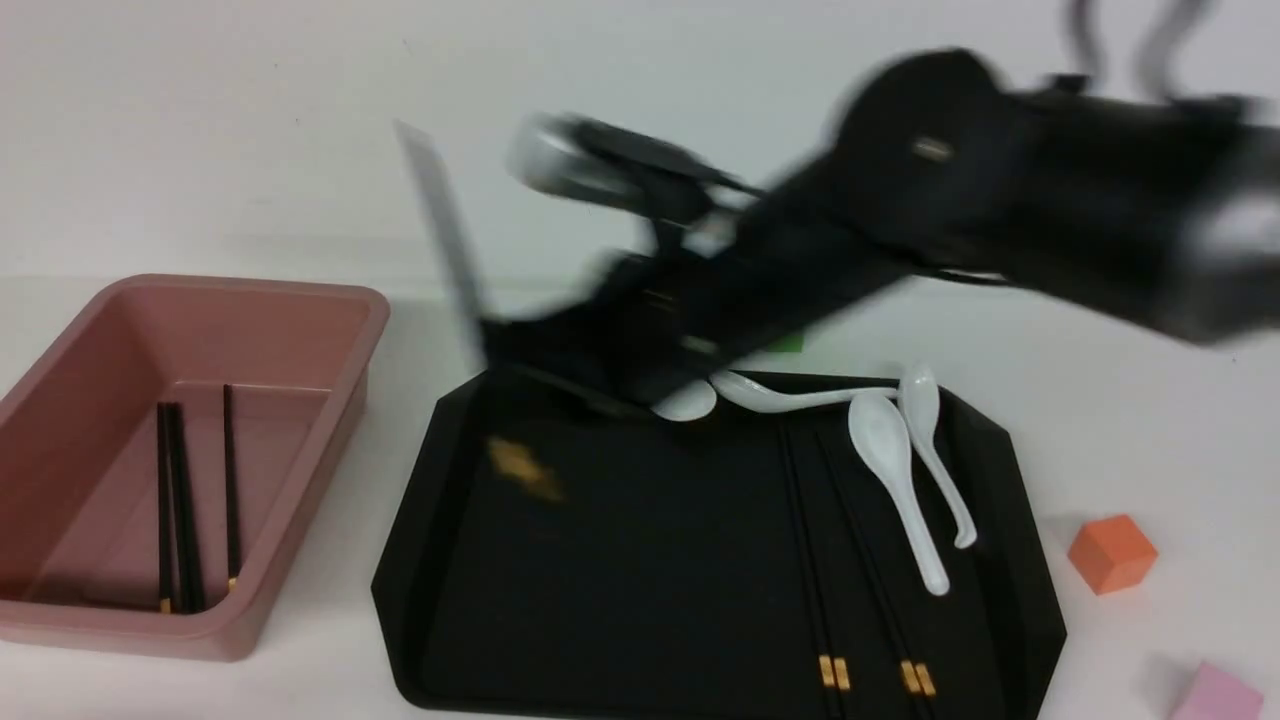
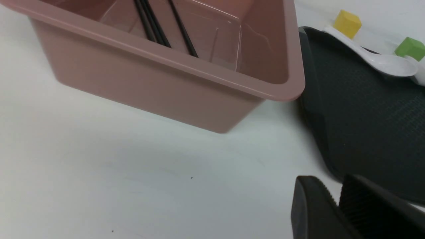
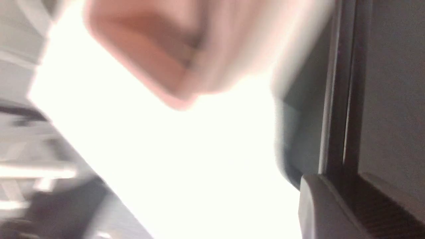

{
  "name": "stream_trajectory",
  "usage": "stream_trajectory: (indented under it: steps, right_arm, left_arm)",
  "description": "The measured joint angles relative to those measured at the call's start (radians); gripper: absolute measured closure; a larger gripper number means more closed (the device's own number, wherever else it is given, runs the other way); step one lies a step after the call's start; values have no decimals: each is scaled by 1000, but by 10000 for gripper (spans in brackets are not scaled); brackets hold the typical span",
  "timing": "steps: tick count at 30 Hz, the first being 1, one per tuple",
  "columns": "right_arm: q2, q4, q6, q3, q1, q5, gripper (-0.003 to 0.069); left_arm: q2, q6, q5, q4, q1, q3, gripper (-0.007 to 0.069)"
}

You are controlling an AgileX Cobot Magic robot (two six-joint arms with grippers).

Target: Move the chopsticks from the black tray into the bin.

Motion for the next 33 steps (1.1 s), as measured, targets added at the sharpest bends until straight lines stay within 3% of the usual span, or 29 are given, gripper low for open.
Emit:
stream_trajectory:
  steps: [6,9,13,19,23,32,33]
  right_arm:
    - [306,593,-541,-273,80,-148,519]
    - [427,760,-713,-376,118,-175,519]
    - [542,827,-796,-471,147,-212,498]
    - [577,795,-799,-493,139,-240,414]
    - [564,715,-739,-495,121,-223,407]
    - [413,306,-397,-496,21,0,534]
    - [349,209,-320,-496,-9,72,565]
  left_arm:
    - [0,0,0,0,0,0,480]
    - [0,0,0,0,0,0,480]
    - [0,0,0,0,0,0,480]
    - [0,0,0,0,0,0,480]
    - [-1,0,0,0,0,0,480]
    - [-1,0,0,0,0,0,480]
    - [-1,0,0,0,0,0,480]
